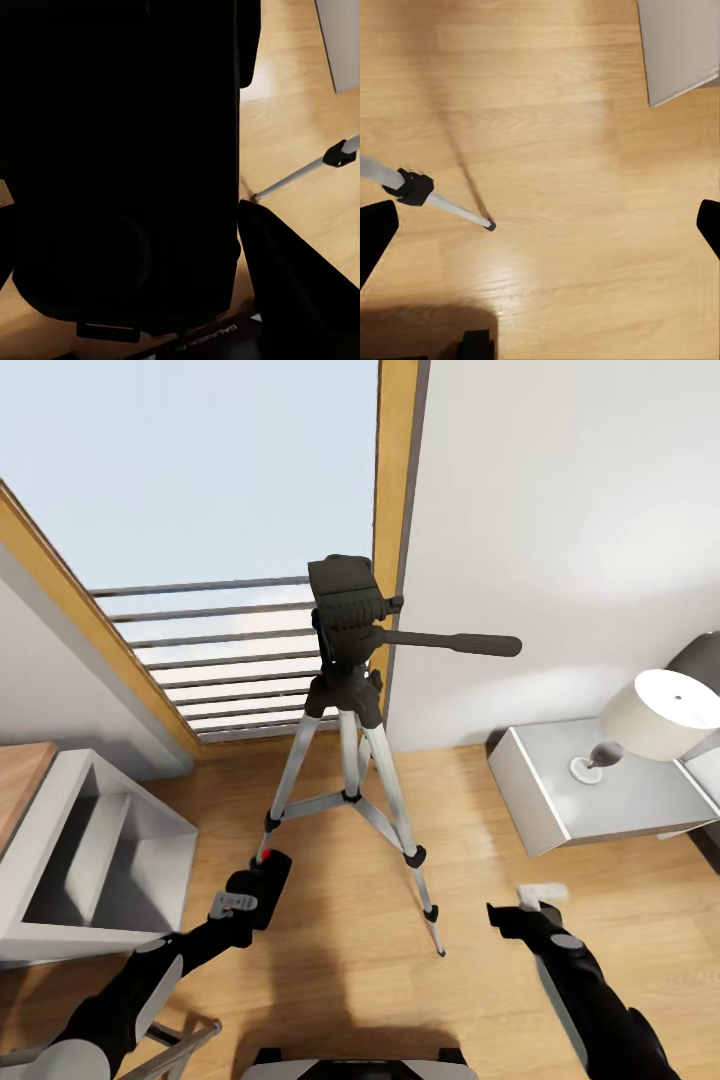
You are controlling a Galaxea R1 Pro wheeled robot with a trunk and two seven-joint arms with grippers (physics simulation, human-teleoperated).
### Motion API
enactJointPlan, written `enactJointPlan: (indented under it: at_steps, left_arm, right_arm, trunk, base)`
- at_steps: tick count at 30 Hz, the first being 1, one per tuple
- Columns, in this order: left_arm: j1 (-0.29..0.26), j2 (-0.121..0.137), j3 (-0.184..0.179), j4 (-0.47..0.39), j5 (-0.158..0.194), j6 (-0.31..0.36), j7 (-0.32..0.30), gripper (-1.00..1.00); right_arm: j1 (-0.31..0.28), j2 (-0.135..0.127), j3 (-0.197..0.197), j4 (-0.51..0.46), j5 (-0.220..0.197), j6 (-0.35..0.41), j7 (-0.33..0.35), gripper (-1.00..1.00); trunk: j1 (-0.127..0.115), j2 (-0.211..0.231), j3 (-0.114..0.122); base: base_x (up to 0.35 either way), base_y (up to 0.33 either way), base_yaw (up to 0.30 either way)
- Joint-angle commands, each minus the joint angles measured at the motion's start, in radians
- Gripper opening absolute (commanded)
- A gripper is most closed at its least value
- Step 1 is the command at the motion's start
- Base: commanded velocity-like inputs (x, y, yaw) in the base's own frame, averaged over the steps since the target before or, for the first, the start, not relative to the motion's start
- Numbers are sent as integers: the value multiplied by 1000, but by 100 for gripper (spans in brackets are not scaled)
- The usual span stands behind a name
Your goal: Attach the digital camera to the camera tripod in the bedroom.
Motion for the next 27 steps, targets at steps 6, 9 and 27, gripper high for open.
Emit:
enactJointPlan:
  at_steps: [6,9,27]
  left_arm:
    - [0,0,-5,23,9,6,-3,-100]
    - [0,-1,-6,32,8,6,-3,-100]
    - [0,-4,-71,93,7,-1,-3,-100]
  right_arm:
    - [1,-2,2,-111,2,50,56,100]
    - [0,-2,4,-146,2,65,71,100]
    - [1,2,33,-420,10,262,213,100]
  trunk:
    - [1,-2,-1]
    - [1,-2,-1]
    - [1,-2,-1]
  base:
    - [0,0,0]
    - [0,0,0]
    - [0,0,0]
